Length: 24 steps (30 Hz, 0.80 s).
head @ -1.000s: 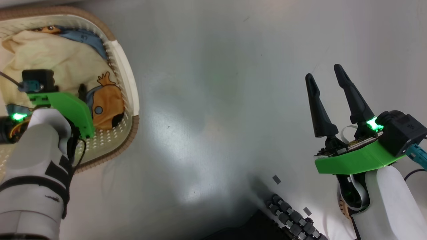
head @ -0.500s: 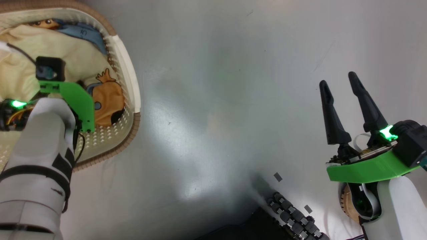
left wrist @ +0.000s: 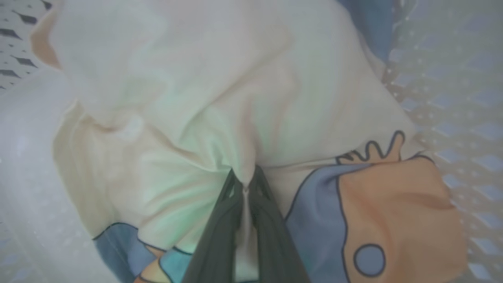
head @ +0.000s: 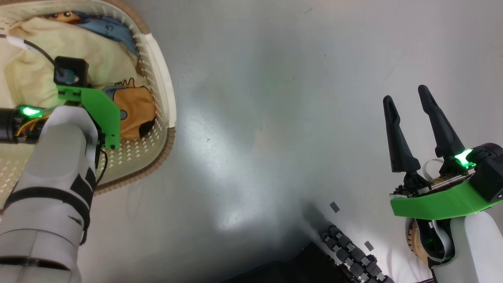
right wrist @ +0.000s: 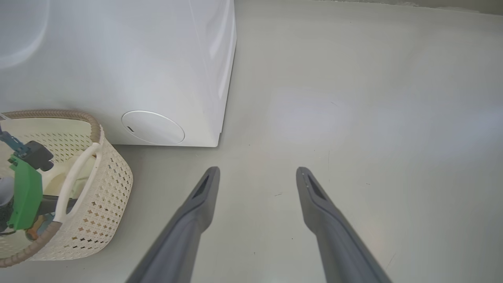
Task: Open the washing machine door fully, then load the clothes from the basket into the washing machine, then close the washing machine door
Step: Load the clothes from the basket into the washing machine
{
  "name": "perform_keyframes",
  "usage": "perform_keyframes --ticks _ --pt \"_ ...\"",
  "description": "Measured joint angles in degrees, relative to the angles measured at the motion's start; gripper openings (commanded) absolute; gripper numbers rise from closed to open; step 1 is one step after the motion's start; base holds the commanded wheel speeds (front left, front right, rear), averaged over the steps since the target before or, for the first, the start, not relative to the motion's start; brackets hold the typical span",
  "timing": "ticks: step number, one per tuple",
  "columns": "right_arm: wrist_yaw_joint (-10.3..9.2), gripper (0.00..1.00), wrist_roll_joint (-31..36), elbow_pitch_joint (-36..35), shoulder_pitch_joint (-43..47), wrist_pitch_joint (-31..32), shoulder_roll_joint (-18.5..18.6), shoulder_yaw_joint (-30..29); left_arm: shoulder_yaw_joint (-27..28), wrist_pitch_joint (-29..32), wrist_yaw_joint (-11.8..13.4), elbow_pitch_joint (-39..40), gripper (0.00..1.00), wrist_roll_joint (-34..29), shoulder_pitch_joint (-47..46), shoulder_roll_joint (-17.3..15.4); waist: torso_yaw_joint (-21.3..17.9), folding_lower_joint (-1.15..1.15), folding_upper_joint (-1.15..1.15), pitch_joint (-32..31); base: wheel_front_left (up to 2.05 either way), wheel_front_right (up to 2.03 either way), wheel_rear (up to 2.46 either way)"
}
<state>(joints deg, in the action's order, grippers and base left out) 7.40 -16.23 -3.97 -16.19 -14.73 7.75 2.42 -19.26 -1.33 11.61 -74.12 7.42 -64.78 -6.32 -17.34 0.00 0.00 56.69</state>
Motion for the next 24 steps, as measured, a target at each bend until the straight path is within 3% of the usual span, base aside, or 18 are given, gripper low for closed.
perform_keyframes --ticks 7,16,24 --pt "0.0 1.0 -0.01 0.42 -0.36 -0.01 0.05 0.31 0.64 -2.89 -0.11 -0.03 0.0 1.48 -0.04 0.01 0.54 0.0 0.0 0.35 0.0 0.0 0.0" --pt "0.0 1.0 -0.09 1.8 -4.84 0.0 0.6 0.68 3.03 -11.91 -1.51 1.75 0.0 5.16 0.37 1.32 2.05 0.0 0.0 -0.59 0.0 0.0 0.0" --pt "0.0 1.0 -0.09 2.97 -4.83 -0.01 2.03 0.18 4.12 -13.06 -1.87 10.89 0.0 7.21 9.38 3.53 4.93 0.0 0.0 -5.88 0.0 0.0 0.0"
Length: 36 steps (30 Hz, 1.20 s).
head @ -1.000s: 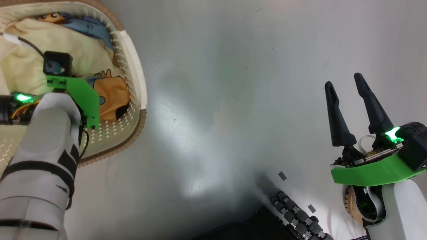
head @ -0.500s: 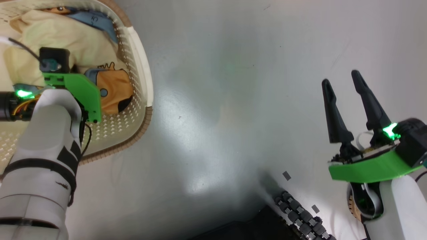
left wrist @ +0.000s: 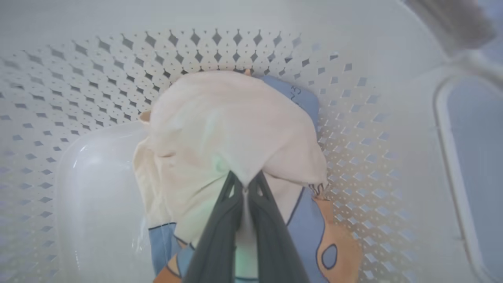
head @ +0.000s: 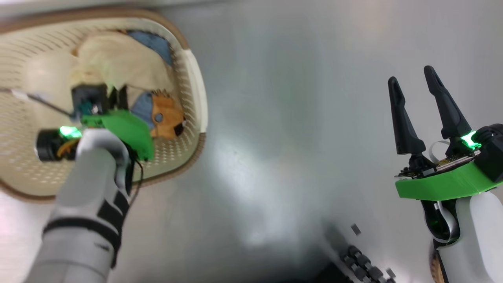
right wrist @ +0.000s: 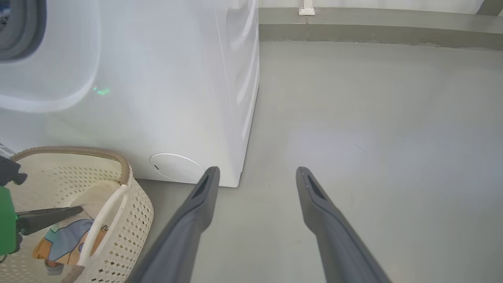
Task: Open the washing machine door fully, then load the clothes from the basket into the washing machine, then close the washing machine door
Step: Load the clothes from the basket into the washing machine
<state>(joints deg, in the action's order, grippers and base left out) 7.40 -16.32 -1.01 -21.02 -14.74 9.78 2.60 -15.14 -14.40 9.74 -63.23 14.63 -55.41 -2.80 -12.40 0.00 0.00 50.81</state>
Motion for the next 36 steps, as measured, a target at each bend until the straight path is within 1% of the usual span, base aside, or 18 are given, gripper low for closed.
perform_keyframes --ticks 3,8,9,11,23,29,36 --pt "0.0 1.0 0.0 0.55 0.25 0.0 0.19 -0.37 0.87 -0.08 0.03 5.3 0.0 0.32 5.14 0.16 1.14 0.0 0.0 -2.77 0.0 0.0 0.0" --pt "0.0 1.0 -0.01 1.76 3.22 0.0 0.27 -1.03 2.24 -0.22 0.1 13.12 0.0 0.36 14.0 0.3 2.8 0.01 0.0 -7.86 0.0 0.0 0.0" --pt "0.0 1.0 -0.01 1.76 3.22 0.0 0.27 -1.03 2.24 -0.22 0.1 13.12 0.0 0.36 14.0 0.3 2.8 0.01 0.0 -7.86 0.0 0.0 0.0" --pt "0.0 1.0 0.0 2.31 4.85 0.01 0.34 -1.05 2.97 -0.22 0.18 17.86 0.0 0.32 19.02 0.36 3.65 0.01 0.0 -11.15 0.0 0.0 0.0" --pt "0.0 1.0 0.0 4.5 13.23 0.01 -0.59 -1.53 5.14 -0.22 1.05 34.11 0.0 -0.08 38.11 0.49 6.05 0.01 0.0 -24.96 0.0 0.0 0.0" --pt "0.0 1.0 0.1 5.43 17.98 0.01 -0.69 -1.76 6.03 -0.22 1.87 40.98 0.0 0.07 47.15 0.45 6.96 0.01 0.0 -31.97 0.0 0.0 0.0" --pt "0.0 1.0 0.2 5.91 21.65 0.01 -0.76 -1.77 5.52 -0.22 1.86 46.29 0.0 0.36 55.09 0.42 8.08 0.01 0.0 -39.38 0.0 0.0 0.0"
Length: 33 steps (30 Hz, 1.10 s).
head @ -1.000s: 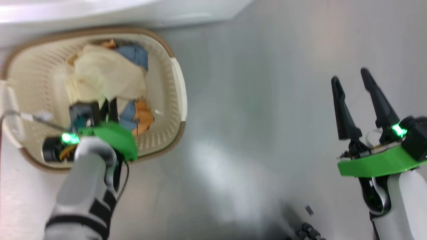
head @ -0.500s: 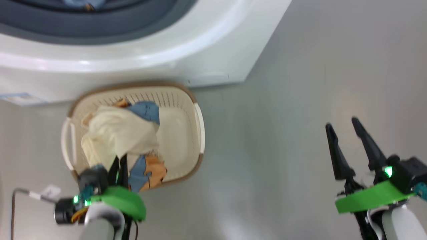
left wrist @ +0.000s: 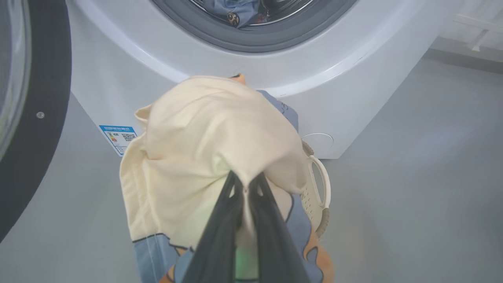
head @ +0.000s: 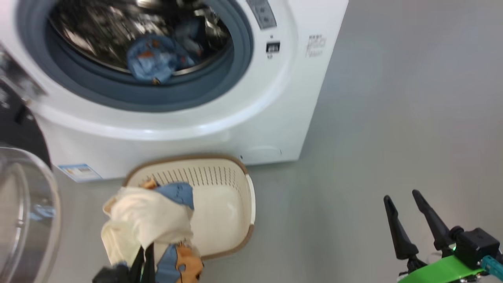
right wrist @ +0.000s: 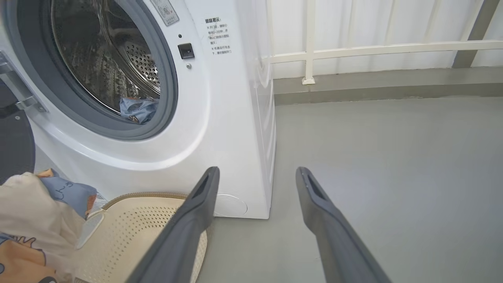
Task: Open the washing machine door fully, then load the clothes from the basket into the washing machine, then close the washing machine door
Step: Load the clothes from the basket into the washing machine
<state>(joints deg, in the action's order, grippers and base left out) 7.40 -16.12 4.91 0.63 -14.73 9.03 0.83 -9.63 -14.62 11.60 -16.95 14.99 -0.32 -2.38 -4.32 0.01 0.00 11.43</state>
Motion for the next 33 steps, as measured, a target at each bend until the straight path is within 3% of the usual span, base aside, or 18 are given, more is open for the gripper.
perform_keyframes --ticks 15,33 --pt "0.0 1.0 0.08 0.24 4.84 0.0 -0.22 -1.34 1.13 0.01 -0.27 7.88 0.0 -0.32 10.16 -0.21 1.7 0.0 0.0 -10.94 0.0 0.0 0.0" --pt "0.0 1.0 0.42 0.36 7.67 0.0 -1.45 -3.43 2.53 0.0 -0.85 14.17 0.0 -1.76 13.35 -0.24 2.05 0.0 0.0 -14.79 0.0 0.0 0.0"
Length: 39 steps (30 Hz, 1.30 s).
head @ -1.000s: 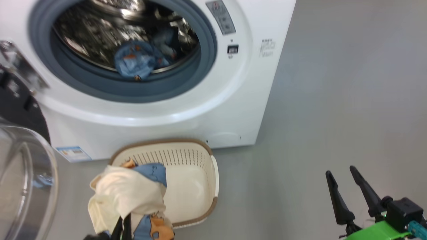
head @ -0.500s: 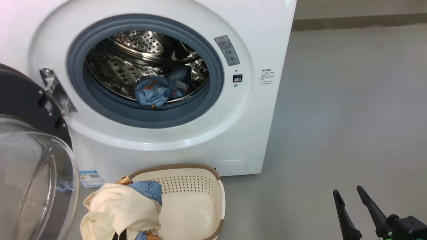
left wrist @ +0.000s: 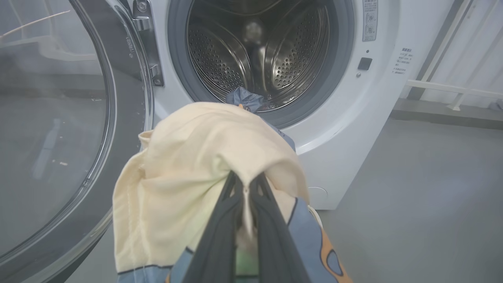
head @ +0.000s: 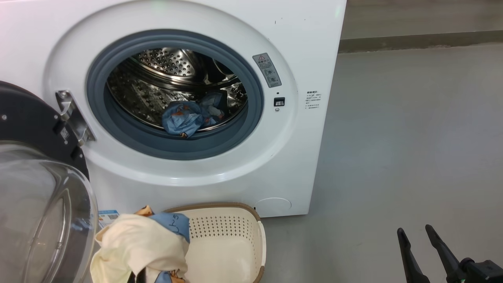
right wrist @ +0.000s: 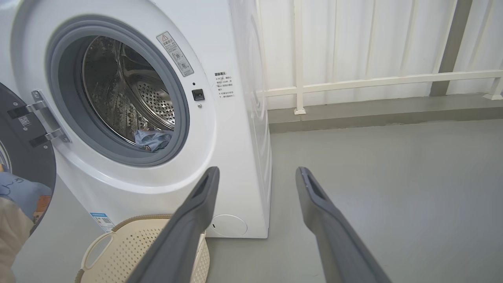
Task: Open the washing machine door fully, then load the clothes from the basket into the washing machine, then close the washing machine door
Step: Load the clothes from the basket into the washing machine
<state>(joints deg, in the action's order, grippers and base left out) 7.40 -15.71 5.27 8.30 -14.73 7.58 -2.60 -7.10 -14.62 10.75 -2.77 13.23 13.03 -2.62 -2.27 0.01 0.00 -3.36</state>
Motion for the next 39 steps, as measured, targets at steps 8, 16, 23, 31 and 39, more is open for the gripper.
perform_keyframes --ticks 8,16,23,31,39 --pt "0.0 1.0 0.01 0.1 0.04 0.0 -0.18 -0.3 -0.42 0.0 0.0 1.58 0.0 -0.86 0.94 -0.03 0.03 0.0 0.0 -0.14 0.0 0.0 0.0" --pt "0.0 1.0 0.07 0.15 0.04 0.01 -0.33 -0.38 -0.82 0.0 0.0 2.18 0.0 -0.86 1.16 -0.07 0.07 0.0 0.0 0.03 0.0 0.0 0.0" --pt "0.0 1.0 0.07 0.15 0.04 0.0 -0.33 -0.38 -0.81 0.0 0.01 2.42 0.0 -0.86 1.16 -0.08 0.05 0.0 0.0 0.09 0.0 0.0 0.0" --pt "0.0 1.0 0.07 0.18 0.04 0.0 -0.33 -0.34 -0.83 0.0 0.02 2.47 0.0 -0.86 1.16 -0.09 -0.12 0.0 0.0 0.2 0.0 0.0 0.0" --pt "0.0 1.0 0.07 0.25 0.02 0.0 -0.33 -0.01 -1.22 0.0 0.07 3.11 0.0 -0.85 1.1 -0.09 -0.78 -0.01 0.0 0.98 0.0 0.0 0.0"
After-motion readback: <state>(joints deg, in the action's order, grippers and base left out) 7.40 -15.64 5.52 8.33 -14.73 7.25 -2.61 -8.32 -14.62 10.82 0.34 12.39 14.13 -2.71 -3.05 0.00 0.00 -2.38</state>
